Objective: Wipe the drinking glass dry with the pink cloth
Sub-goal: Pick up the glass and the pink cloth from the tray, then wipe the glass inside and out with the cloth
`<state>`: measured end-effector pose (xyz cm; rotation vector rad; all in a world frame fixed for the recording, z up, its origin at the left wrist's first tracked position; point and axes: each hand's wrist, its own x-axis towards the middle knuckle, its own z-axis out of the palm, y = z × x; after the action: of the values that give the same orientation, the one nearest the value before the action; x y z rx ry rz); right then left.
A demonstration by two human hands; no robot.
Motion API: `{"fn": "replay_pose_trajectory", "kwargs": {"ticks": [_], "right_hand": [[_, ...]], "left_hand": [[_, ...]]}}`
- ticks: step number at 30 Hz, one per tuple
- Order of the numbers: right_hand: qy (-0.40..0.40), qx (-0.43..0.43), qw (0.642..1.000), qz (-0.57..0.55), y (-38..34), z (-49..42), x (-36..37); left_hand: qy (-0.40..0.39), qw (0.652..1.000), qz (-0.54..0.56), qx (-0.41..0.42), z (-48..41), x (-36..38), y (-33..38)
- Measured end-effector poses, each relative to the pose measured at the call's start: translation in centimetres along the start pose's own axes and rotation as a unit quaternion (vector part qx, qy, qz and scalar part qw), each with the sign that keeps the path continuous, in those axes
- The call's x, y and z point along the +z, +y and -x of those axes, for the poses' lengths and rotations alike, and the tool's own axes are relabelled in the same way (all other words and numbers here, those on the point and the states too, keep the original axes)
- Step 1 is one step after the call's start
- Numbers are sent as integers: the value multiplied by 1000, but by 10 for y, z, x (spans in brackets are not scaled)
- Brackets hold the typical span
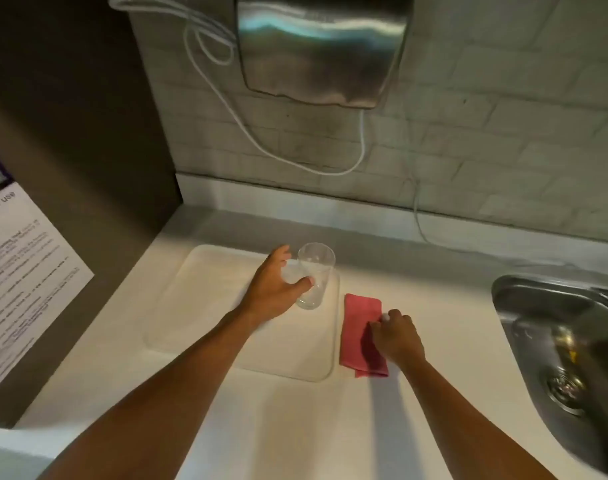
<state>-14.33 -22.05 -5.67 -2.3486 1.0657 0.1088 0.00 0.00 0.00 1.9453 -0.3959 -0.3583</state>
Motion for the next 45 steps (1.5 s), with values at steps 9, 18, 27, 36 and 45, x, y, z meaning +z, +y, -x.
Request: {"fn": "replay_pose_trajectory", "kwargs": {"ticks": [9, 18, 27, 36, 45], "right_hand": [[-9, 104, 983, -150, -8, -16, 9], [-35, 61, 927, -369, -8, 35, 7], [46, -51, 927, -369, -25, 91, -14], [61, -241, 961, -125, -66, 146, -15], [-32, -179, 937, -298, -93, 154, -1]], "left_hand": [[5, 1000, 22, 3, -17, 13, 8], [-6, 999, 48, 10, -22, 25, 5], [-7, 952, 285, -110, 0, 26, -2], [-114, 914, 338, -195, 49, 27, -6], [-146, 873, 380, -270, 85, 19, -14]]}}
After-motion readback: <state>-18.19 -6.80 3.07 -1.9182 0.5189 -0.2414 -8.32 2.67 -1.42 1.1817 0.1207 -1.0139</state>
